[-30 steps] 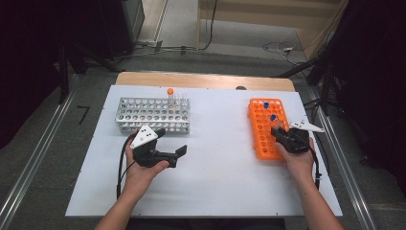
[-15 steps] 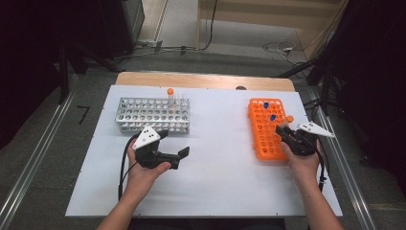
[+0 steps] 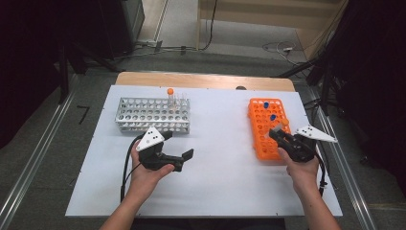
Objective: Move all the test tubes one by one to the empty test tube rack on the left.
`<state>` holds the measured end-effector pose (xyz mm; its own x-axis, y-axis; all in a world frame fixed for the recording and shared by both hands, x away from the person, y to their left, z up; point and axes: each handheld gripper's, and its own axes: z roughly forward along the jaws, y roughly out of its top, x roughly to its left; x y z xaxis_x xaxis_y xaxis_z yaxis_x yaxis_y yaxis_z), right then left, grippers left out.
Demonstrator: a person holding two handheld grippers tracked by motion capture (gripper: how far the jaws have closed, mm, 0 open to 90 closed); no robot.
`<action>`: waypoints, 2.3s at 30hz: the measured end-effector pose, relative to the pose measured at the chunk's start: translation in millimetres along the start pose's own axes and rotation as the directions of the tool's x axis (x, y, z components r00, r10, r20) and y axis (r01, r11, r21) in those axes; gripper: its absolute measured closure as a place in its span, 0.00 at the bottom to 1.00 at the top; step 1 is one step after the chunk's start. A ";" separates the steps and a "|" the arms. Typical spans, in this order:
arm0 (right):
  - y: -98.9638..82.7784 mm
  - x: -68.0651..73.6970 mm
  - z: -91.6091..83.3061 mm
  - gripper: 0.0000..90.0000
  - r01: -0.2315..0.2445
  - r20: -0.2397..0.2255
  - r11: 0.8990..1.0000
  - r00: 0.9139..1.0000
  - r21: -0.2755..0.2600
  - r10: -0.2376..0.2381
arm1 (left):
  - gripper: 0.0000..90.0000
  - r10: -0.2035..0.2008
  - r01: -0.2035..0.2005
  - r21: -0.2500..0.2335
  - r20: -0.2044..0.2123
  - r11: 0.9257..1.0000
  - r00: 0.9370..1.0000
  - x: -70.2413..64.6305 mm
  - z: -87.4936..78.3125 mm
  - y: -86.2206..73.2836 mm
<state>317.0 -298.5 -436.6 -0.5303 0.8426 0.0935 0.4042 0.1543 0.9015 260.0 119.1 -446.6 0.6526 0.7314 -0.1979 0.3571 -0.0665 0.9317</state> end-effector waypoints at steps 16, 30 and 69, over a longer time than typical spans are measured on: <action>-7.2 69.0 21.0 0.81 0.105 -0.235 0.993 0.968 0.056 -0.089 | 0.01 0.028 -0.027 -0.007 0.064 1.000 0.998 -20.4 7.0 6.0; -14.0 121.1 34.7 0.81 0.203 -0.358 0.975 0.920 0.087 -0.160 | 0.15 0.058 -0.058 -0.004 0.145 0.998 0.988 -38.4 17.4 6.5; -16.7 154.3 36.0 0.66 0.292 -0.465 0.954 0.856 0.074 -0.226 | 0.83 0.130 -0.132 -0.006 0.225 0.991 0.966 -48.3 23.5 4.6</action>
<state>255.2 -152.5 -452.5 -0.8915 0.4470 0.0728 0.2860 0.4310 0.8558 245.9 67.5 -439.9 0.8270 0.5448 -0.1385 0.2637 -0.1584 0.9515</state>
